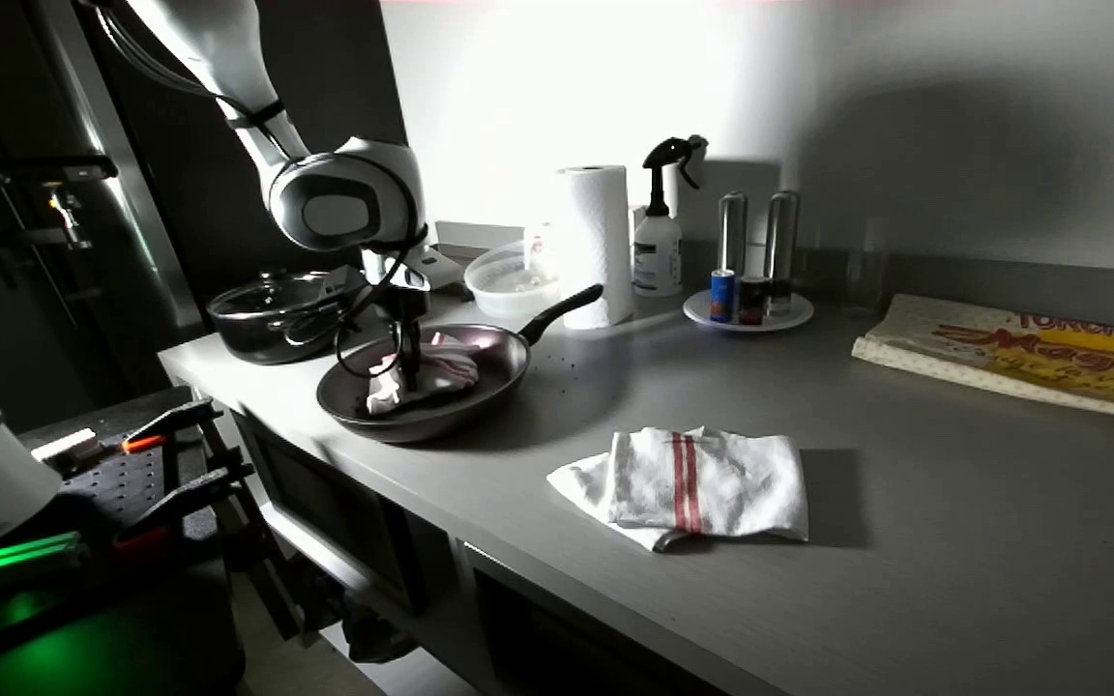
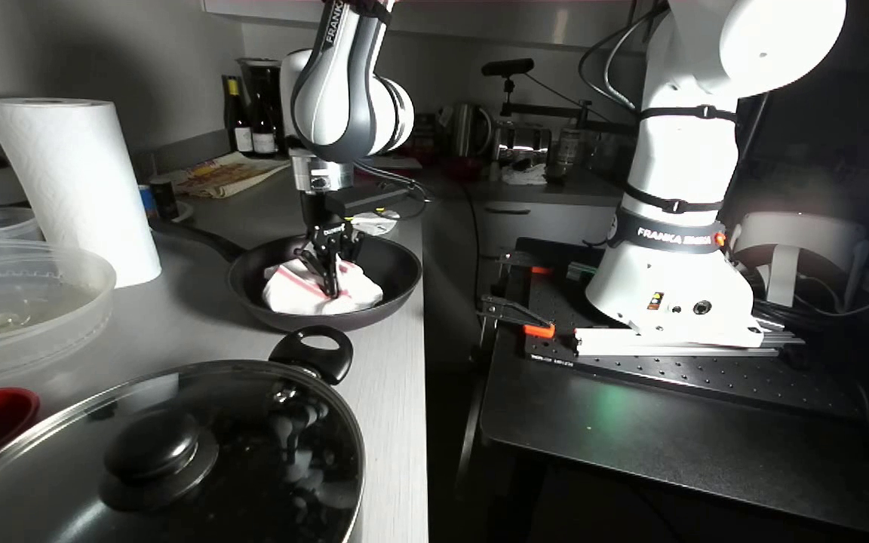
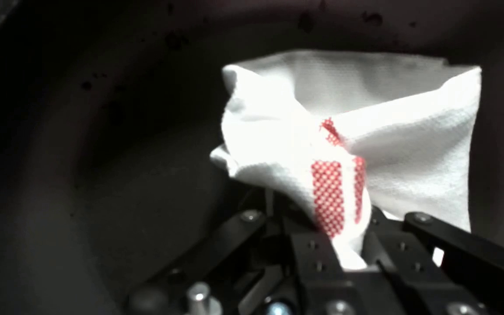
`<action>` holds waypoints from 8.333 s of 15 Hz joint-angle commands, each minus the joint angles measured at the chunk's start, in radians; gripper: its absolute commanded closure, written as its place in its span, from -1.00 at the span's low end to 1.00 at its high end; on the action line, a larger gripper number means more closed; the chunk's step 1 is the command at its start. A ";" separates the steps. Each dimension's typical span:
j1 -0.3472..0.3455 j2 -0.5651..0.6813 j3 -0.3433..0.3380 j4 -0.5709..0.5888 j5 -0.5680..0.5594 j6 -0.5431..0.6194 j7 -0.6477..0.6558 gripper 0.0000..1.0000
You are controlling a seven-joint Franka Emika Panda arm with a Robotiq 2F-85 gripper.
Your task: Use the left towel to clean the pan
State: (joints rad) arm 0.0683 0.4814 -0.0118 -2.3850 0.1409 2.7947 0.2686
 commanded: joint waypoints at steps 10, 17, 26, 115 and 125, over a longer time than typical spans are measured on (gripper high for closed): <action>-0.188 0.026 -0.020 -0.060 0.131 0.106 -0.042 0.92; -0.082 0.057 -0.042 -0.048 0.071 0.129 0.005 0.92; 0.218 0.086 -0.063 -0.006 -0.100 0.097 0.094 0.92; 0.345 0.131 -0.021 0.154 -0.305 0.102 -0.049 0.92; 0.168 0.022 0.049 -0.068 -0.229 0.250 -0.123 0.92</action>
State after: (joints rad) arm 0.3115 0.5324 0.0041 -2.3566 -0.1322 2.9906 0.1911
